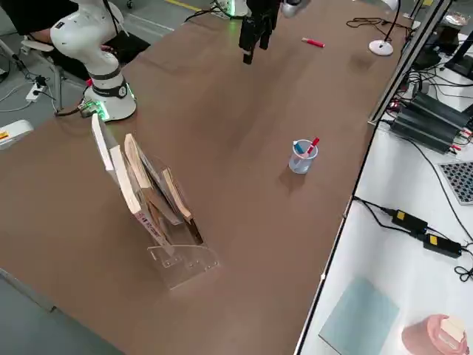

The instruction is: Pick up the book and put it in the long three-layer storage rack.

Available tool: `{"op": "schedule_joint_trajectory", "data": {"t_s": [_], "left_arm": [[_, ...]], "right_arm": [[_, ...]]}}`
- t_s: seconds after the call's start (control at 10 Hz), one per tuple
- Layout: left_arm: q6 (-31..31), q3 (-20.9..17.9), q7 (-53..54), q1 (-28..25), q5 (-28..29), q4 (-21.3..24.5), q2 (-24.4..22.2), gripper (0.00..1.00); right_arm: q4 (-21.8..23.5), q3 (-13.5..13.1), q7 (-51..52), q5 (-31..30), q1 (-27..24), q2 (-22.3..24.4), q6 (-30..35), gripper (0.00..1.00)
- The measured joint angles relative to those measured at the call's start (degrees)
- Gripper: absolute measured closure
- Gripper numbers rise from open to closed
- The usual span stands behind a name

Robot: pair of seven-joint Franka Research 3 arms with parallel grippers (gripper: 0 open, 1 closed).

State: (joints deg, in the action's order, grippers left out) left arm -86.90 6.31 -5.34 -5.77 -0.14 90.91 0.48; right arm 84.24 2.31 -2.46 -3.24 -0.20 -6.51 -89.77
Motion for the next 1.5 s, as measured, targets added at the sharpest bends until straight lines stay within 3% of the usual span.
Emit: {"op": "schedule_joint_trajectory", "data": {"t_s": [1.5], "left_arm": [[0.0, 0.0, 0.1, 0.1, 0.0, 0.0, 0.0, 0.01]], "right_arm": [[0.7, 0.7, 4.3, 1.1, 0.1, 3.7, 5.0, 0.00]]}}
